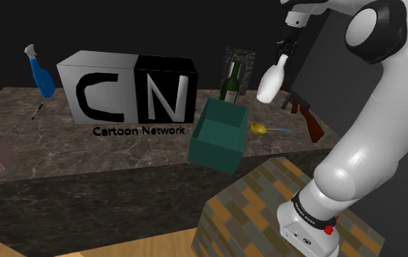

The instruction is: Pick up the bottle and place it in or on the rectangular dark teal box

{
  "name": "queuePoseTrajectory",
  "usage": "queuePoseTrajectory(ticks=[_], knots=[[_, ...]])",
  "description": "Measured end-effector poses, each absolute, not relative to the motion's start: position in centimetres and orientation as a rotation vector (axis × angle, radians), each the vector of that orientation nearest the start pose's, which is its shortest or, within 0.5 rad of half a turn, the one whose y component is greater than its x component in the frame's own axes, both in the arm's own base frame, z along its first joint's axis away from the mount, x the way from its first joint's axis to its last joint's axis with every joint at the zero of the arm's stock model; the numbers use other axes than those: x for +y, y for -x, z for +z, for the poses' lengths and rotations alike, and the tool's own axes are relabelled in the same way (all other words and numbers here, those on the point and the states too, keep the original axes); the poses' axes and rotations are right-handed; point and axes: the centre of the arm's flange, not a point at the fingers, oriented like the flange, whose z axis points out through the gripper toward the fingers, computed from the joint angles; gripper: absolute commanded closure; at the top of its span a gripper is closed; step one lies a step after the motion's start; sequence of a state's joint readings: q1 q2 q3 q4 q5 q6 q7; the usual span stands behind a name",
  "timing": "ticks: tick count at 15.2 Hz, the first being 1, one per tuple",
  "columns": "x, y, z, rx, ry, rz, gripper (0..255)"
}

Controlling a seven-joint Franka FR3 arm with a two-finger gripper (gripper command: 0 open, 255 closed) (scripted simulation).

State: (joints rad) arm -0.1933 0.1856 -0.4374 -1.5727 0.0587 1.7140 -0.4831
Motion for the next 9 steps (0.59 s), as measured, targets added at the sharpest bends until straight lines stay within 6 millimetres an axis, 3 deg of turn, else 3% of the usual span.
queuePoseTrajectory(ticks=[9], knots=[[-34.0,-51.0,58.3,0.238,3.135,0.052,255]])
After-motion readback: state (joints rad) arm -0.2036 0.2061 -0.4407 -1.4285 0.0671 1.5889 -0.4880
